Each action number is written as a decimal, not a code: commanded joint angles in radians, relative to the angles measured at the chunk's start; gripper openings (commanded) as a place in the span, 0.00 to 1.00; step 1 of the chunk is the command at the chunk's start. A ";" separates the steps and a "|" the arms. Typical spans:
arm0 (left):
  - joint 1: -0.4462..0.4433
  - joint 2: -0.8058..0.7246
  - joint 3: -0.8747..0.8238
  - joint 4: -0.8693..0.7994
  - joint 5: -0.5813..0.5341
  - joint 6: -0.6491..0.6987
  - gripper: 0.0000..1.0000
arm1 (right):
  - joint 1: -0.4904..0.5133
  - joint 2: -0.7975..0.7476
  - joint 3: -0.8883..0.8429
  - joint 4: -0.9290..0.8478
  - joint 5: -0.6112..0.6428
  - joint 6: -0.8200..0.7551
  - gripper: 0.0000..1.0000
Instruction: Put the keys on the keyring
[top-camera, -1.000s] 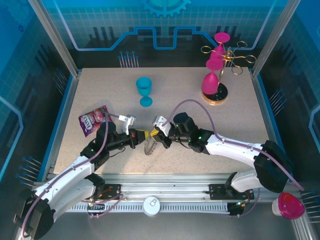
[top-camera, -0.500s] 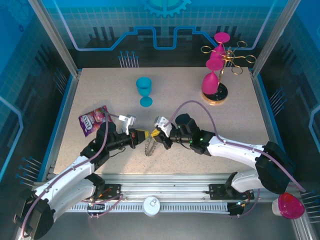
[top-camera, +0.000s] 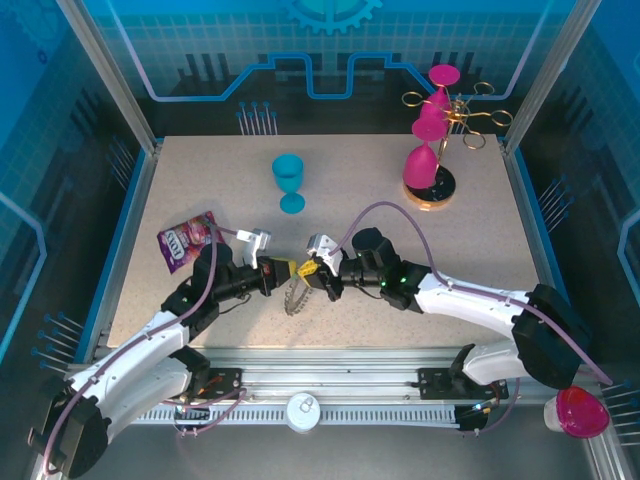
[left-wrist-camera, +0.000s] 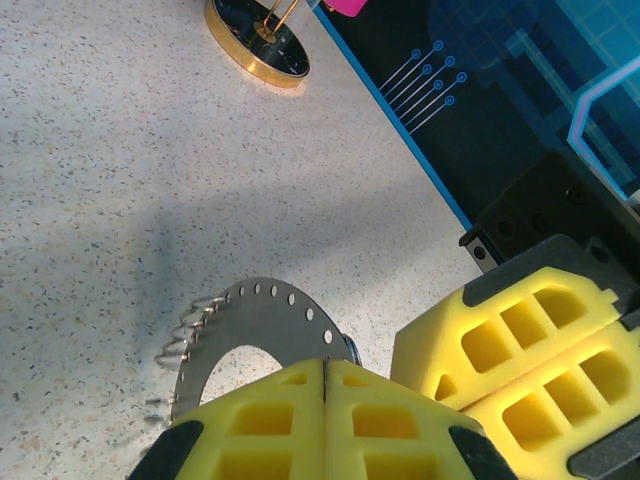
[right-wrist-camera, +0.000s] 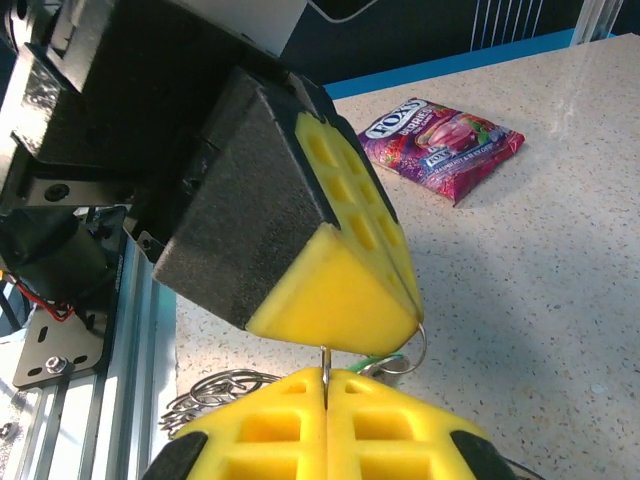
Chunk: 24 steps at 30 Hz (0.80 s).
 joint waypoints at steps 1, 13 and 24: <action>0.005 -0.005 -0.008 0.029 0.011 -0.004 0.00 | 0.010 -0.020 0.028 0.063 -0.021 0.015 0.00; 0.006 -0.089 -0.020 0.004 -0.044 0.031 0.00 | 0.009 -0.024 0.046 -0.073 0.136 0.000 0.00; 0.005 -0.051 -0.031 0.058 0.080 -0.002 0.00 | 0.010 -0.024 0.048 -0.031 0.120 0.008 0.00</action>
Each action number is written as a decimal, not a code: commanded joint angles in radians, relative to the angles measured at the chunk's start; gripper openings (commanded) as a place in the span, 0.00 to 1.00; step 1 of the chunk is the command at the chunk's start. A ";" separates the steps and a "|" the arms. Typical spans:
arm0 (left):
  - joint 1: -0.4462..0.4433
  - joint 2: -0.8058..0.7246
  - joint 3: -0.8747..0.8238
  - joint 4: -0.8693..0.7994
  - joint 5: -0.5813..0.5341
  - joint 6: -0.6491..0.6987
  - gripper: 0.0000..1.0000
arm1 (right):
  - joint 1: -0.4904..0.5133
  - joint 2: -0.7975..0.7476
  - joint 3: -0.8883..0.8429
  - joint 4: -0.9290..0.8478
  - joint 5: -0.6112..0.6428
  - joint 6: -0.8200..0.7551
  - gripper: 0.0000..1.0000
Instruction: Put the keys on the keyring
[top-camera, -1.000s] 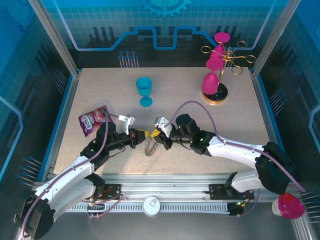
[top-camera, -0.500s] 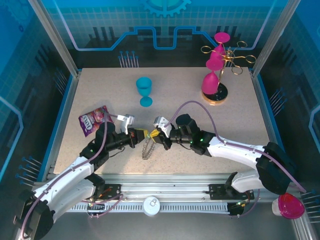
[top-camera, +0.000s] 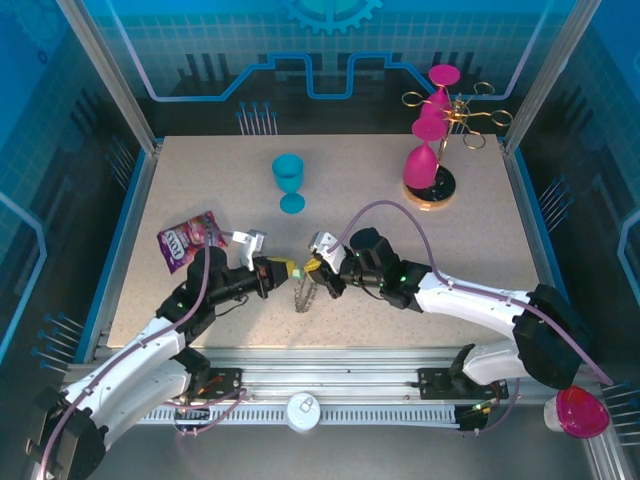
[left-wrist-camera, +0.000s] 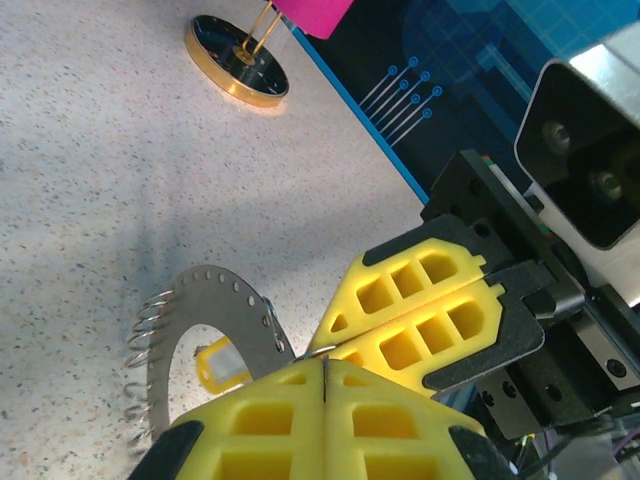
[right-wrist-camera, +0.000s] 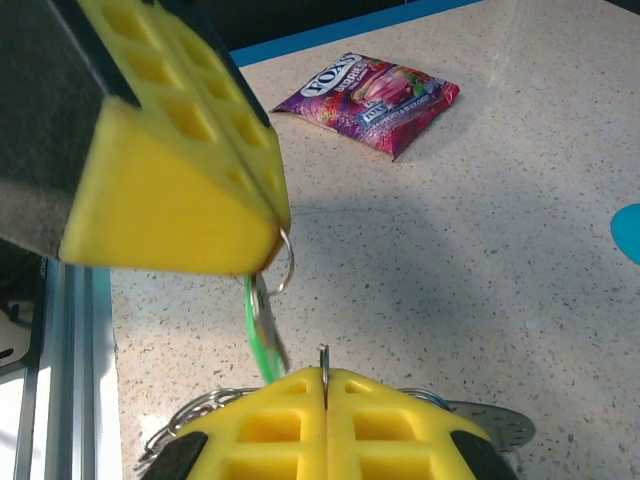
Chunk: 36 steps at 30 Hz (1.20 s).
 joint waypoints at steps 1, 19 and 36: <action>0.005 0.014 -0.017 0.056 0.065 -0.008 0.00 | 0.010 -0.024 0.031 0.054 -0.020 0.009 0.00; 0.006 0.033 -0.016 0.036 0.052 -0.015 0.00 | 0.010 -0.042 0.014 0.109 -0.063 0.017 0.00; 0.007 0.023 -0.015 0.053 0.026 -0.023 0.00 | 0.011 -0.043 0.016 0.083 -0.045 0.015 0.00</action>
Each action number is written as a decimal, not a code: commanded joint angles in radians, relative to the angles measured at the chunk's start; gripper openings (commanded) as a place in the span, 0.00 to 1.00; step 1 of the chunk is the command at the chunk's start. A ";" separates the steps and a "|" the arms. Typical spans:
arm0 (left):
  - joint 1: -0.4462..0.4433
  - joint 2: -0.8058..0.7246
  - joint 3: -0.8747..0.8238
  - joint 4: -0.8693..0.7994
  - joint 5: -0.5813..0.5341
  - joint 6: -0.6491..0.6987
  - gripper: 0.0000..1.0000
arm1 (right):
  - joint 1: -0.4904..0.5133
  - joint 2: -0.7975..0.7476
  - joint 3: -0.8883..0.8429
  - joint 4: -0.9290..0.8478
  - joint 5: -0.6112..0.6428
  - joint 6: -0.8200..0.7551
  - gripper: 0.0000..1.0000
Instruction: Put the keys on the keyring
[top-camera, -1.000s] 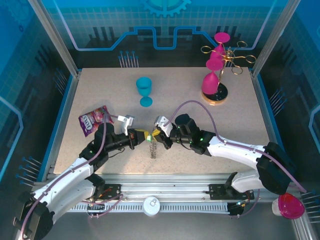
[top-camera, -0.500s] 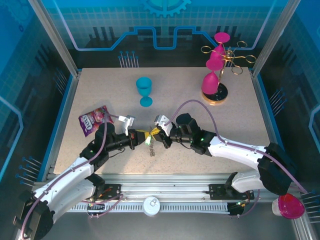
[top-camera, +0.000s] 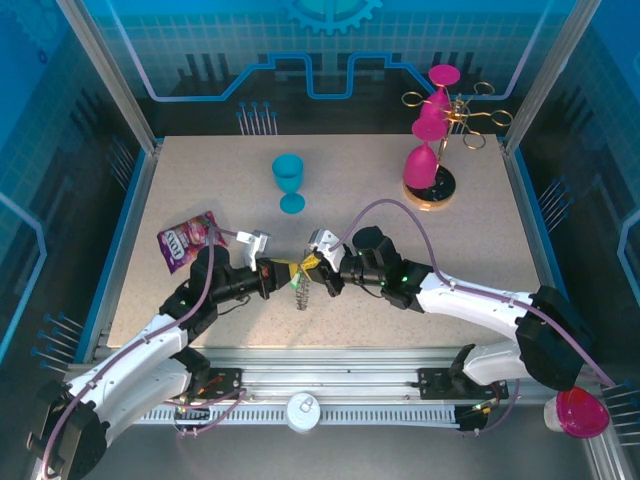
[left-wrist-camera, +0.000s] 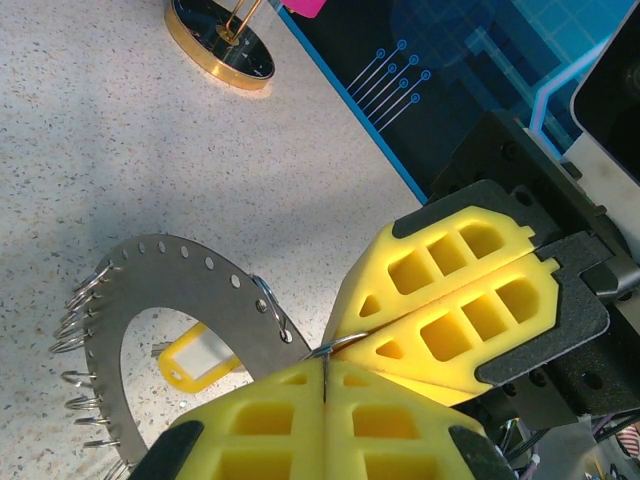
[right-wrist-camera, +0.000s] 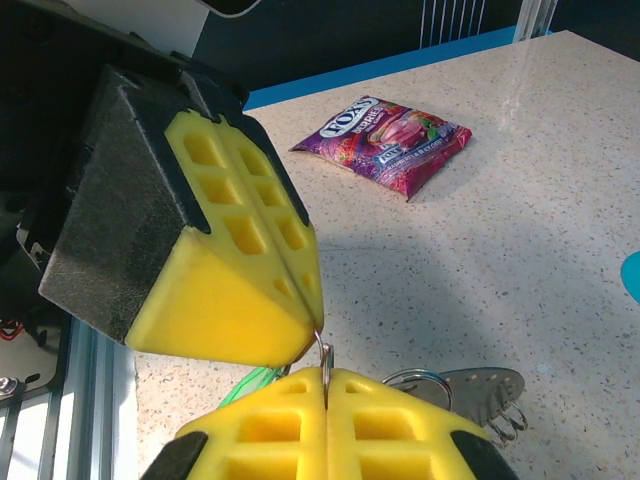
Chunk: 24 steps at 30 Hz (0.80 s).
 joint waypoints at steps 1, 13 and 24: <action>0.008 -0.010 -0.014 0.035 -0.005 -0.018 0.00 | 0.012 -0.028 0.018 0.024 -0.001 0.006 0.00; 0.007 -0.007 -0.015 0.057 -0.003 -0.020 0.00 | 0.012 -0.018 0.026 0.013 -0.030 -0.005 0.00; 0.008 0.005 -0.013 0.027 -0.026 -0.017 0.00 | 0.012 -0.039 0.007 0.045 -0.062 0.003 0.00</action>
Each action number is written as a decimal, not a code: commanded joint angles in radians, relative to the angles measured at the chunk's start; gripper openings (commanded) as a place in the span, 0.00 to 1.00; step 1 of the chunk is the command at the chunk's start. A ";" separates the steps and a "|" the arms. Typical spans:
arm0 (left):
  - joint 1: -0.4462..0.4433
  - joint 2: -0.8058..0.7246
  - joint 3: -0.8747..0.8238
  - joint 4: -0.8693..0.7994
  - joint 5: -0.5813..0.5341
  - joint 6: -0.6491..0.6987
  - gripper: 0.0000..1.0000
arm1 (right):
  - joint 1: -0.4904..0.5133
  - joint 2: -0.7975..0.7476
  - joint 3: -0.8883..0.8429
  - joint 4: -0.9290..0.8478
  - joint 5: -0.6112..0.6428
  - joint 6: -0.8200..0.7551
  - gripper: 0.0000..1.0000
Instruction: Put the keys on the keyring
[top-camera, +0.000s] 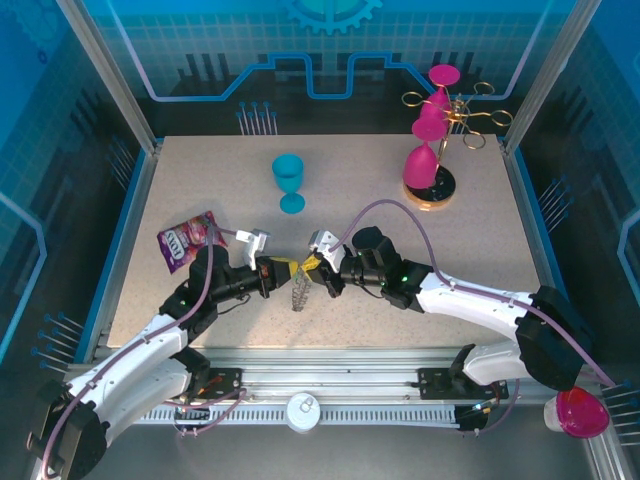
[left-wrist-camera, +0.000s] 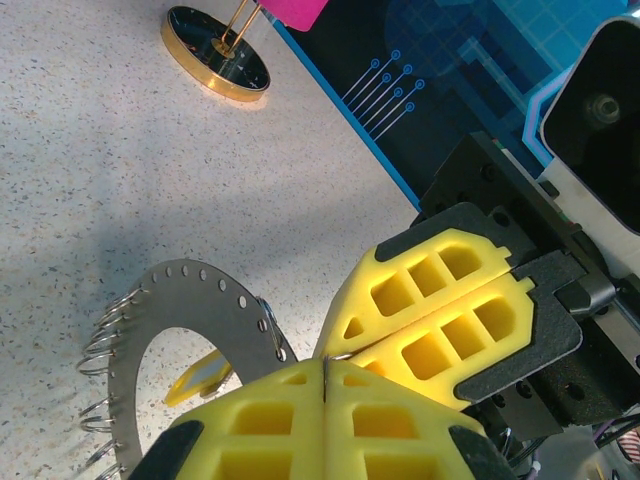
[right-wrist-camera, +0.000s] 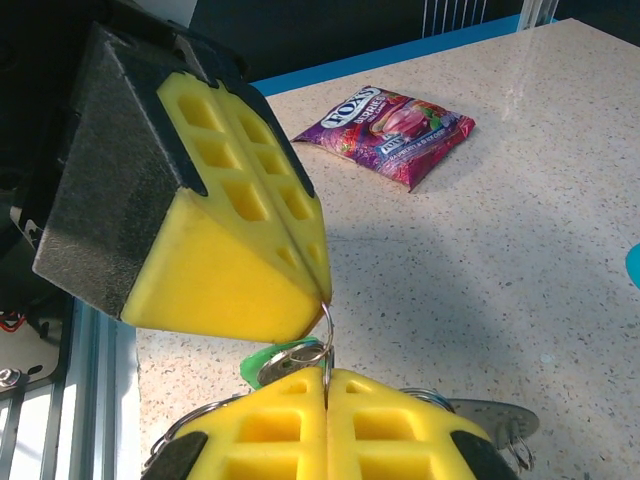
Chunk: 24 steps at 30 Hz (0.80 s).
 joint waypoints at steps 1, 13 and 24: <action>0.007 0.005 -0.013 0.001 -0.028 -0.017 0.00 | 0.012 -0.040 0.007 0.064 -0.061 0.003 0.00; 0.008 0.011 -0.002 -0.038 -0.075 -0.012 0.00 | 0.013 -0.053 -0.003 0.097 -0.133 0.017 0.00; 0.010 0.008 0.001 -0.046 -0.069 -0.011 0.00 | 0.019 -0.038 0.011 0.102 -0.177 0.017 0.00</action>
